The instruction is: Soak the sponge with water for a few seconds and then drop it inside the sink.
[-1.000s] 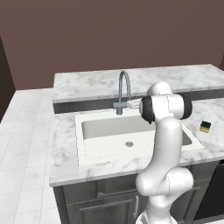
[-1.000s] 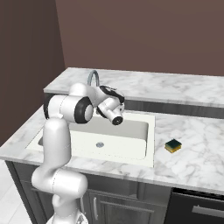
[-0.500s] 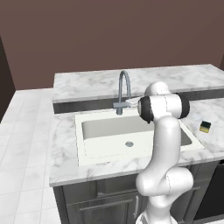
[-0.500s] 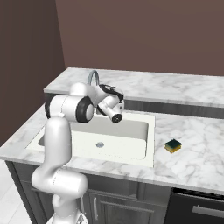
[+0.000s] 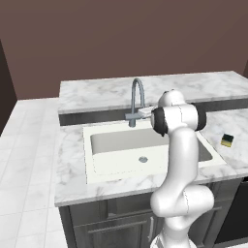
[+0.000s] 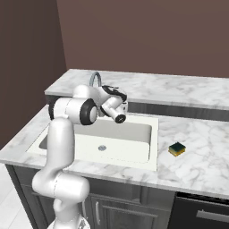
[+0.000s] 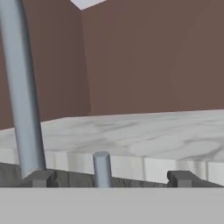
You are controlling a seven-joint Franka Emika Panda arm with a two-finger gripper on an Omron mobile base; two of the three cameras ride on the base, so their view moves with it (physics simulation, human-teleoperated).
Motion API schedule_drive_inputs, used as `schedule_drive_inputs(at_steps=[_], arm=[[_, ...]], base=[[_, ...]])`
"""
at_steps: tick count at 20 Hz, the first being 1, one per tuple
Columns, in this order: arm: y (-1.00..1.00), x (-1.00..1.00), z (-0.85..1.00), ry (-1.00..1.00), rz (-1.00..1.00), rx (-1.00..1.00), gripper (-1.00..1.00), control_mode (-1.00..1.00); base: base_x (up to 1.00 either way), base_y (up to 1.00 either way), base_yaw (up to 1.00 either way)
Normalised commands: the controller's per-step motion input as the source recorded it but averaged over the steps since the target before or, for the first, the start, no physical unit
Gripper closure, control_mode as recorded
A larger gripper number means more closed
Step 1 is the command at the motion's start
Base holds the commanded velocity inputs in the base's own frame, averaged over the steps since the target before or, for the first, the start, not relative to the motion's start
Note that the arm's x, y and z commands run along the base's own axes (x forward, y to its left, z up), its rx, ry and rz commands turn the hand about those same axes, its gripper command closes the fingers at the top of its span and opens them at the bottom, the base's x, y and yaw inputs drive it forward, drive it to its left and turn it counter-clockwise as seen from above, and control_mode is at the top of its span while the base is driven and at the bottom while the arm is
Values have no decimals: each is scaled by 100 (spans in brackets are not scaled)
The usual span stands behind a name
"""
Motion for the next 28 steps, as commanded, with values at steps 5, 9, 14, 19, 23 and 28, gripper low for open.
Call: schedule_drive_inputs(at_steps=[5,9,14,19,23,28], arm=[[-10,13,-10,0,0,0,-100,-100],[-8,13,-8,0,0,0,-100,-100],[-2,18,-1,0,0,0,-100,-100],[0,28,0,0,0,0,-100,-100],[0,26,0,0,0,0,-100,-100],[0,20,-10,0,0,0,-100,-100]], base=[[0,0,0],[0,0,0],[0,0,0],[0,0,0],[0,0,0],[0,0,0]])
